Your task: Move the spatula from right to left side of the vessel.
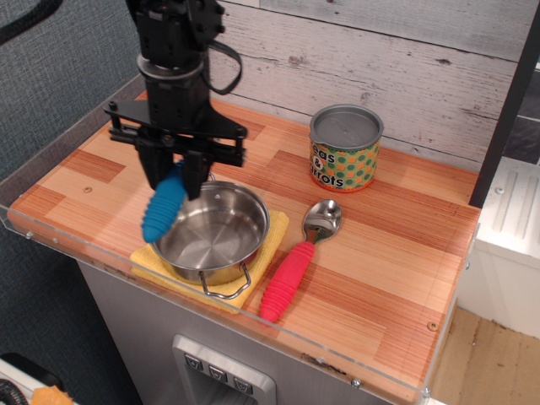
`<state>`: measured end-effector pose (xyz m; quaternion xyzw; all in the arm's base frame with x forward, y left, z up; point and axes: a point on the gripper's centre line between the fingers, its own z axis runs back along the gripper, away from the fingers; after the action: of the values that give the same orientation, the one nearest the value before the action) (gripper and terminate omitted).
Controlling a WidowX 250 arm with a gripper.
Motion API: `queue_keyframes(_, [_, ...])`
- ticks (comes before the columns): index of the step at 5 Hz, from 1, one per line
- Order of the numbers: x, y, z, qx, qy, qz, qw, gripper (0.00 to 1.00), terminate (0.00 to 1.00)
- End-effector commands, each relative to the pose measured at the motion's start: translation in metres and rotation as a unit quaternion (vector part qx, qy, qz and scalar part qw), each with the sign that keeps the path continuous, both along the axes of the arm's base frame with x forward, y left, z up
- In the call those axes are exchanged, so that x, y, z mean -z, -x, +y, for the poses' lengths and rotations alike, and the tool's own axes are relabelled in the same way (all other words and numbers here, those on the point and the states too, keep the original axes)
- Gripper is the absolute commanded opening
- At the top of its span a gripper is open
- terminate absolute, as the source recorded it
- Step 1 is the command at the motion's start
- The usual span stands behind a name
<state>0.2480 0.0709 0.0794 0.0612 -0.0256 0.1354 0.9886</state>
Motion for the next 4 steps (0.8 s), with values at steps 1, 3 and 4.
queue_keyframes(1, [0.002, -0.008, 0.047, 0.061, 0.0, 0.005, 0.9981, 0.0, 0.0])
queue_keyframes(3, [0.018, -0.011, 0.07, 0.154, 0.042, -0.034, 0.9866, 0.0, 0.0])
queue_keyframes(4, [0.032, -0.013, 0.075, 0.165, 0.07, -0.05, 0.9825, 0.0, 0.0])
